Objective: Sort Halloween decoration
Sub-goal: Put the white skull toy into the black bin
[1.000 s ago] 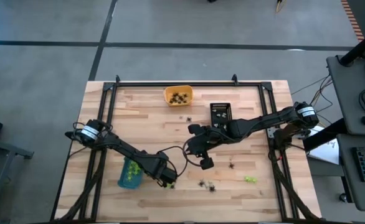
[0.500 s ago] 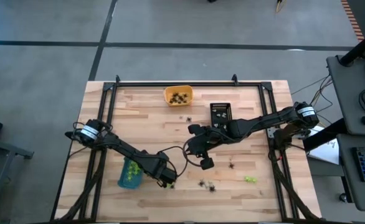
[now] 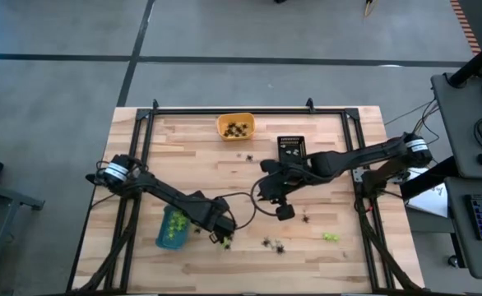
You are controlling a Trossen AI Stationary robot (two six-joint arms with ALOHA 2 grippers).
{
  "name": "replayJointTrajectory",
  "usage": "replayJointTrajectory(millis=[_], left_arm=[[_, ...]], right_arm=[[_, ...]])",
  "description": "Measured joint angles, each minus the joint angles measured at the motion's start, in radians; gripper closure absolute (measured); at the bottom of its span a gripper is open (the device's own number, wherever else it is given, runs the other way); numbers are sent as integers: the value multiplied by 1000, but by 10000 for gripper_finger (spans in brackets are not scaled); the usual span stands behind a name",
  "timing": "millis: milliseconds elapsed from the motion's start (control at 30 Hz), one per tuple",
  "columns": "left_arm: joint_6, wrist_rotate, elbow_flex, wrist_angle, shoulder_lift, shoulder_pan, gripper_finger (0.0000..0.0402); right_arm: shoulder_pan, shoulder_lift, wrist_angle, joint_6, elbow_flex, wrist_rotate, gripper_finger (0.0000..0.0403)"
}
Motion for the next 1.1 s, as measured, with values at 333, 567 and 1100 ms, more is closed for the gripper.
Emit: replayJointTrajectory(millis=[333,567,1100], left_arm=[[253,-50,0,143,-34,89,399],[495,-86,0,325,-83,167,398],[1031,83,1,1042,-99,383,398]], right_arm=[[0,-131,-112,19,-12,-1,349],[0,-273,-101,34,-100,-3,349],[0,-574,184,72,-382,-1,349]])
